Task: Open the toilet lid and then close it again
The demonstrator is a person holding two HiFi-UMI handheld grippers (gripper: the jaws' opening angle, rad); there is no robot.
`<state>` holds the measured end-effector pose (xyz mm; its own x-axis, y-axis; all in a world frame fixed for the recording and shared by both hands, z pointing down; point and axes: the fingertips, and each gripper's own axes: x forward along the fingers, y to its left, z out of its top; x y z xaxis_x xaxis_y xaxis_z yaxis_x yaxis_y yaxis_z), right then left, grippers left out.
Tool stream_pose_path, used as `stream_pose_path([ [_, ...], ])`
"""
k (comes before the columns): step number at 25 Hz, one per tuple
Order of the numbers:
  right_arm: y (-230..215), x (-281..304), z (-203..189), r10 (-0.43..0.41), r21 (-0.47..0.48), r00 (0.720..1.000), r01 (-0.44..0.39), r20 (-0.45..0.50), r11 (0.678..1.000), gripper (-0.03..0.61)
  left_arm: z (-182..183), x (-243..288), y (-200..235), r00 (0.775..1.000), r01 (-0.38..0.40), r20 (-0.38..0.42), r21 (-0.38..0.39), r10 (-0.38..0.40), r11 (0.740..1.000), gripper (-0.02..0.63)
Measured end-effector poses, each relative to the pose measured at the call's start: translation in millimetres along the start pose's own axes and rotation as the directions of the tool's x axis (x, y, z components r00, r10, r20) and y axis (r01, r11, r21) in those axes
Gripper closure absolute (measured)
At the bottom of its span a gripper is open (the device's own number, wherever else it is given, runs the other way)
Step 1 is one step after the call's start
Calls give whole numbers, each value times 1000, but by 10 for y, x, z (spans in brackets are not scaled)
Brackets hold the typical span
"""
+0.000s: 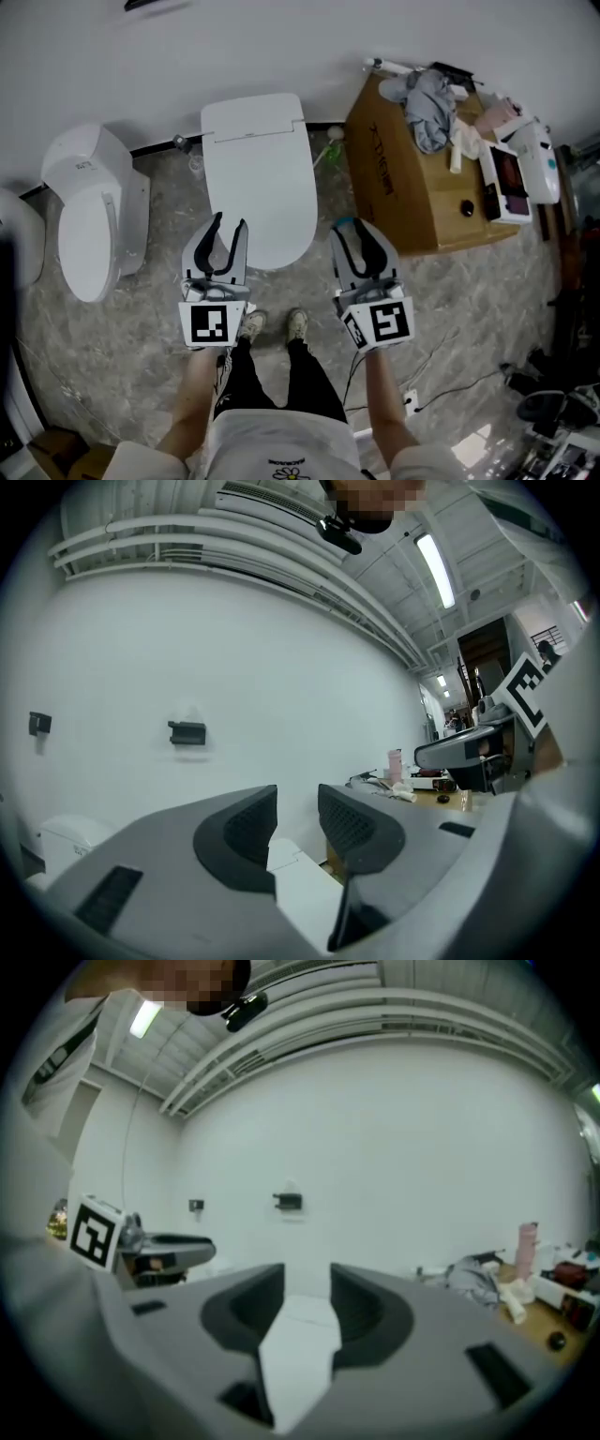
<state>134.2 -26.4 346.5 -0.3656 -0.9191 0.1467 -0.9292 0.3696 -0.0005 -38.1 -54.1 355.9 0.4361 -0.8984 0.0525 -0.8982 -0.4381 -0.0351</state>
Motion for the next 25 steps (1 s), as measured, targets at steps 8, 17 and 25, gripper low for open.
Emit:
stream_pose_path([
  [8, 84, 408, -1195, 108, 17, 986, -107, -128, 994, 398, -1322, 50, 97, 993, -17, -121, -28, 13, 999, 419],
  [17, 182, 389, -2600, 195, 15, 938, -200, -288, 980, 364, -2832, -291, -83, 964, -11, -265, -49, -3, 999, 367],
  [25, 340, 364, -3713, 235, 22, 871, -250, -432, 968, 362, -3911, -492, -151, 934, -3, -356, -111, -37, 994, 327],
])
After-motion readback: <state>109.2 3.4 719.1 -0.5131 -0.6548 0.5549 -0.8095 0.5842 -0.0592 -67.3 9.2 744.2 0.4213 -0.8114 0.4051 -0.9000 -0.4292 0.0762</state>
